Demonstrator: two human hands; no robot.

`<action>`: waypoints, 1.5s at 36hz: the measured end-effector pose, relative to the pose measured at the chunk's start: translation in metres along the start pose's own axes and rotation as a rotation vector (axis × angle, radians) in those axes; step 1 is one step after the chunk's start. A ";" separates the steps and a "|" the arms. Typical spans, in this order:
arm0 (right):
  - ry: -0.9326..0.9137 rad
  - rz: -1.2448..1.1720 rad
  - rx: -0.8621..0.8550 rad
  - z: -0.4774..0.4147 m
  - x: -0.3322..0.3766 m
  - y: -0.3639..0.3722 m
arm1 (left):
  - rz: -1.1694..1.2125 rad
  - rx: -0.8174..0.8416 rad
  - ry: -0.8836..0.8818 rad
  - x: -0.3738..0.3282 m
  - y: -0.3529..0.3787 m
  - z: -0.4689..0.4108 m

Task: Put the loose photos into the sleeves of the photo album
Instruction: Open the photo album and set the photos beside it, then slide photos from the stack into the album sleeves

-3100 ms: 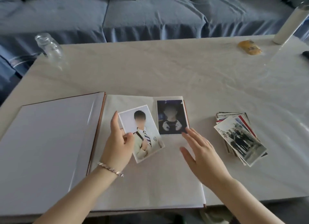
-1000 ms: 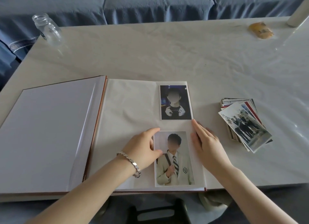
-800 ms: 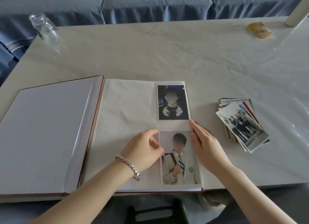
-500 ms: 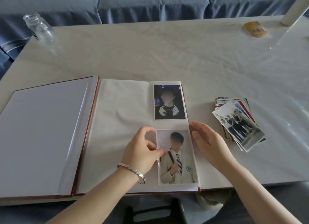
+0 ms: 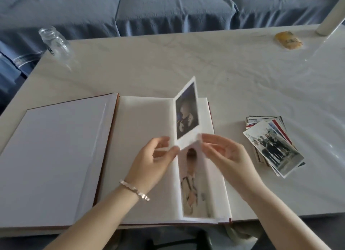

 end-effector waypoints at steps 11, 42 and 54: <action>-0.220 0.759 0.114 0.000 0.010 -0.008 | -0.333 -0.179 0.002 0.003 -0.050 -0.028; -0.338 1.166 -0.390 0.016 0.006 -0.092 | 0.261 0.365 -0.205 -0.040 0.096 -0.016; -0.559 1.163 -0.297 0.016 0.014 -0.056 | 0.537 0.380 -0.361 -0.040 0.116 -0.031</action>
Point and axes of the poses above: each hand's wrist, its own z-axis away from the middle knuckle, its own y-axis out of the palm, x = y × z, the point moved 7 cm from there along -z, towards the middle knuckle, and after that the axes turned 3 degrees about -z, right-handed, at the moved point
